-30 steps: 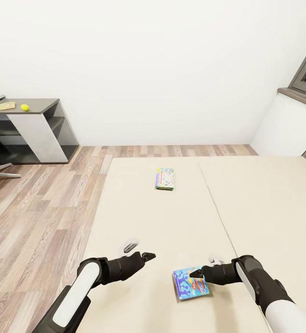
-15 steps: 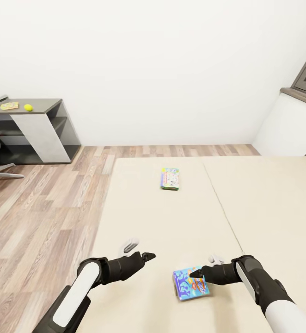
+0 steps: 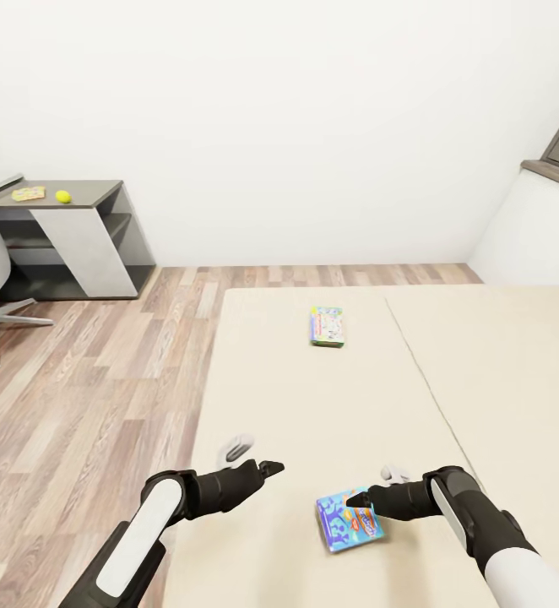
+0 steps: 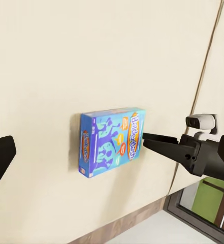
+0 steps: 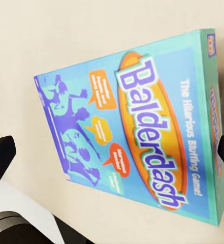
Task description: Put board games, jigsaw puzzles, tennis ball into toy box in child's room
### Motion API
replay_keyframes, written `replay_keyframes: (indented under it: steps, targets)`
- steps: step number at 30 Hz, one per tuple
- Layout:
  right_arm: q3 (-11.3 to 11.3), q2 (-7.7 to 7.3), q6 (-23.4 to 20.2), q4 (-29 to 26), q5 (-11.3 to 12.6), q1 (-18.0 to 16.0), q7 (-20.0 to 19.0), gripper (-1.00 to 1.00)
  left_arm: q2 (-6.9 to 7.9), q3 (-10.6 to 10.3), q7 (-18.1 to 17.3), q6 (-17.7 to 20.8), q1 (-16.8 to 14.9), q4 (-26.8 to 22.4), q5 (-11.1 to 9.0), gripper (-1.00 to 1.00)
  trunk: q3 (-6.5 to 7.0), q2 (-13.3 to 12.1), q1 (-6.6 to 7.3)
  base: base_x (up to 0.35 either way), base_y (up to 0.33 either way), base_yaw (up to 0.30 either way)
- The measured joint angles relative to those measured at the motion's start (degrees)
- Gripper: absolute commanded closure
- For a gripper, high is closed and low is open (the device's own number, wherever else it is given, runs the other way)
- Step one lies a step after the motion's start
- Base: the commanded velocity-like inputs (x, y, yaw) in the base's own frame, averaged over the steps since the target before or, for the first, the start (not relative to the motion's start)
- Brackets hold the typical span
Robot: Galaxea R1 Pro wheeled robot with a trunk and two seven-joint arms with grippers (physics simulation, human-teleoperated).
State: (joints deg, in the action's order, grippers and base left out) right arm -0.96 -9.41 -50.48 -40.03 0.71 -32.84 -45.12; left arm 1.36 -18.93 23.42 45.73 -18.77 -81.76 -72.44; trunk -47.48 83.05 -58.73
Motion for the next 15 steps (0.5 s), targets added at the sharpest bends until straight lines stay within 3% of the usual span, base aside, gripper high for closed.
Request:
replay_keyframes:
  steps: [15]
  targets:
    - [0.01, 0.00, -0.02, -0.05, 0.01, 0.06, -0.03, -1.00, 0.00, 0.02, -0.01, -0.01, 0.00, 0.00, 0.00, -1.00, 0.00, 0.00, 0.00, 0.000, 0.025, 0.000]
